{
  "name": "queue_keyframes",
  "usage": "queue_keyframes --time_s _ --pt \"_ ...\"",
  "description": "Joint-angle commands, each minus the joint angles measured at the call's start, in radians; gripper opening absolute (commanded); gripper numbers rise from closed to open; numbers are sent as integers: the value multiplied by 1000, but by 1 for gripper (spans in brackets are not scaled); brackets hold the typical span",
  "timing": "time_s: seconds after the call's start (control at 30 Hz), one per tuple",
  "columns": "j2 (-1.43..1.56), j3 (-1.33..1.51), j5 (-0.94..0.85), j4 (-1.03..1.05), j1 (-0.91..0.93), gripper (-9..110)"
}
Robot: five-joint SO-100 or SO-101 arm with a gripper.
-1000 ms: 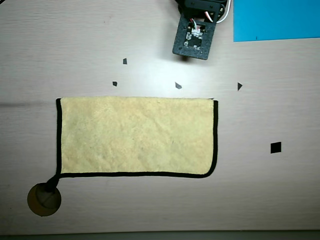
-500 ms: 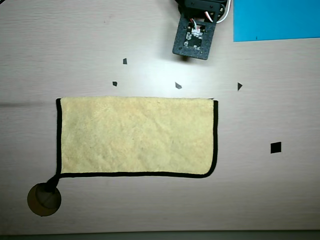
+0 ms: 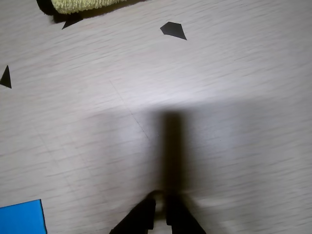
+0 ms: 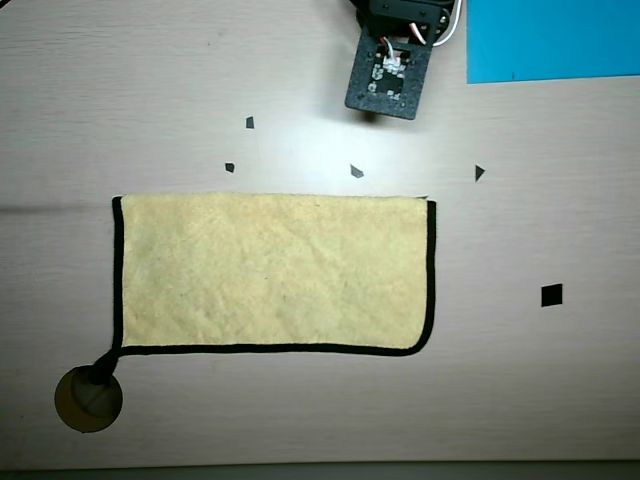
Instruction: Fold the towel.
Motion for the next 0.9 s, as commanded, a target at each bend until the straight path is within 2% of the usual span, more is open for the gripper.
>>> queue_keyframes --time_s 0.0,0.87 --pt "2 40 -26 5 -5 0" --pt "2 40 -31 5 -2 2"
